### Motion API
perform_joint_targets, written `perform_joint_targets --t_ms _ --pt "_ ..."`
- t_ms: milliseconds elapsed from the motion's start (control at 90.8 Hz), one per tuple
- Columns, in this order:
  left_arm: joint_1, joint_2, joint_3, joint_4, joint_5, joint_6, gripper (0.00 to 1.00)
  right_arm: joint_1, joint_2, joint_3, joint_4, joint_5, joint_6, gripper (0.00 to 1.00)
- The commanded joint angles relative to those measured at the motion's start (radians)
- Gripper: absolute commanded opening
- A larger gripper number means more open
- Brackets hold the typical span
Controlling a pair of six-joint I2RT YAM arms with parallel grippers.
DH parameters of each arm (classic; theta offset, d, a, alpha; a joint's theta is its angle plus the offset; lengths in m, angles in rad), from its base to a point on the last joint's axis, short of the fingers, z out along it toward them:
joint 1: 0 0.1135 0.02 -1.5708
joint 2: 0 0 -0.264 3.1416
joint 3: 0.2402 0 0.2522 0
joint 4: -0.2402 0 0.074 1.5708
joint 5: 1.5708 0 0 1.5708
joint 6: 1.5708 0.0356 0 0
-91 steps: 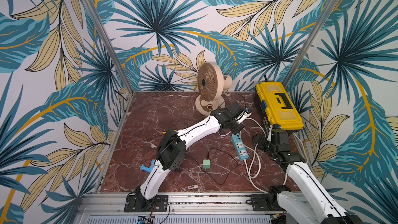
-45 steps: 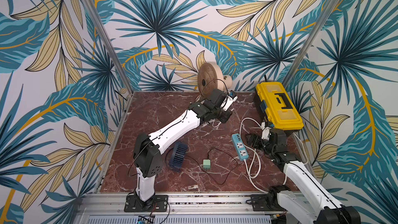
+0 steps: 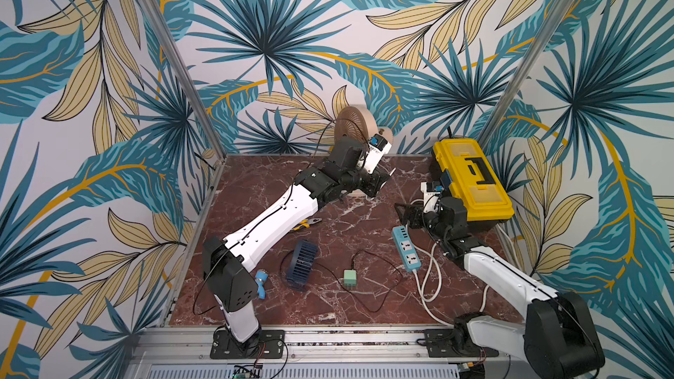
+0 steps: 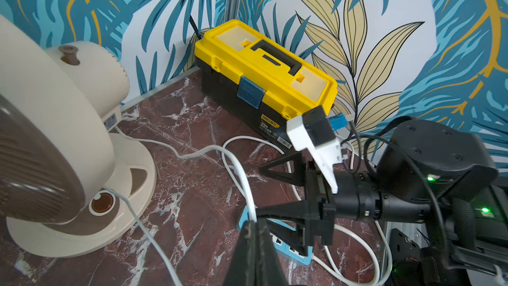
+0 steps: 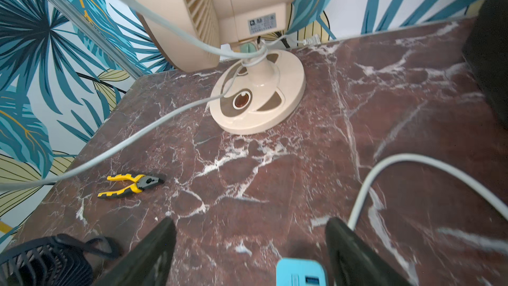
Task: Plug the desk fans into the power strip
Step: Pick up the plug from the center of the board.
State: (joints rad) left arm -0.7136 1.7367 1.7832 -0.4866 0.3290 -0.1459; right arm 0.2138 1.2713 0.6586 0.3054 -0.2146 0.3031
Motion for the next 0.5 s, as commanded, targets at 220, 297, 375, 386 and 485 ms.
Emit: perform_joint_targets --t_ms 220,297,375,386,485 --pt "0.024 -0.07 -0.07 0.071 0.075 -0.039 0.0 0.033 0.249 0.175 0.194 0.055 -0.071 0.81" --pt "0.028 -0.078 -0.08 0.08 0.085 -0.042 0.0 0.039 0.301 0.218 0.221 0.058 -0.073 0.78" --pt "0.031 -0.084 -0.088 0.084 0.094 -0.045 0.0 0.047 0.355 0.255 0.258 0.054 -0.083 0.75" --pt "0.031 -0.084 -0.088 0.083 0.095 -0.046 0.0 0.05 0.363 0.259 0.263 0.058 -0.085 0.74" --pt "0.035 -0.093 -0.093 0.081 0.098 -0.042 0.0 0.066 0.43 0.314 0.287 0.067 -0.114 0.71"
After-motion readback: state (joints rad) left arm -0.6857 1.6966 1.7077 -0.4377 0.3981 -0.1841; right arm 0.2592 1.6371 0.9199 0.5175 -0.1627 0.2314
